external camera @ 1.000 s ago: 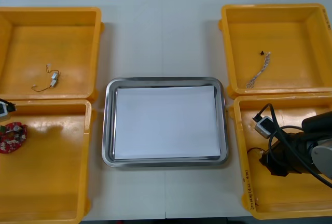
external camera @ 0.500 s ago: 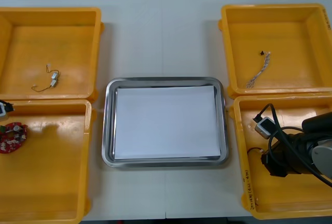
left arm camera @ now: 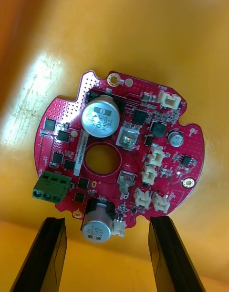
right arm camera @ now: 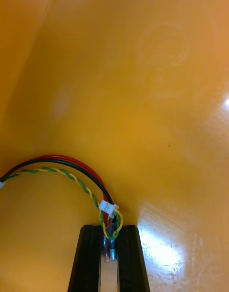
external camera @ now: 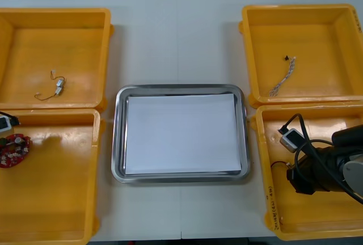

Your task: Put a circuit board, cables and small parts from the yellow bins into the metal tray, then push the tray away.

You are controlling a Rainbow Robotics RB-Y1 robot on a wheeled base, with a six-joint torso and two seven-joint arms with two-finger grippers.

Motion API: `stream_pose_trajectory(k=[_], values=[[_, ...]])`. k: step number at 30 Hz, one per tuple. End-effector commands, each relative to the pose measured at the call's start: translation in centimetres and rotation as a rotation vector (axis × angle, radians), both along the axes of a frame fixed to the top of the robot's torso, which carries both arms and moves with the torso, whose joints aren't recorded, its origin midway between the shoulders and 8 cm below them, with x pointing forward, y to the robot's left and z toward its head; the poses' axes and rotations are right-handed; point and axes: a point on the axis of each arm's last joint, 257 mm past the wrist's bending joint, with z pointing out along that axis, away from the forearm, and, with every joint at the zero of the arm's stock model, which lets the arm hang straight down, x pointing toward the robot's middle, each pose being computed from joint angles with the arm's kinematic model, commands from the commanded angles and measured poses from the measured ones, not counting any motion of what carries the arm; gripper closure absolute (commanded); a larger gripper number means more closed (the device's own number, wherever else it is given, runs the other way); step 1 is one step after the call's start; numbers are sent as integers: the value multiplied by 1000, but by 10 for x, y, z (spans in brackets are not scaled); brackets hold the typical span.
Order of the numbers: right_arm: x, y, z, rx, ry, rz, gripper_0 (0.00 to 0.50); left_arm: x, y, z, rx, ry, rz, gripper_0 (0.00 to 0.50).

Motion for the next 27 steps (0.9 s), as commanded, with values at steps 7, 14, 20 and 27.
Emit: stream_pose_trajectory(k=[7,14,20,27], values=[[-3,-47,22,-73,0,-47,500,-10,0,-19,10,25,-7,0],[-6,-57,46,-57,15,-62,500,-9,-1,-22,11,25,-9,18],[-8,-79,60,-76,8,-80,500,-11,0,-22,12,30,-8,355],[-15,-112,62,-116,-13,-122,500,-10,0,-22,12,28,-9,500]])
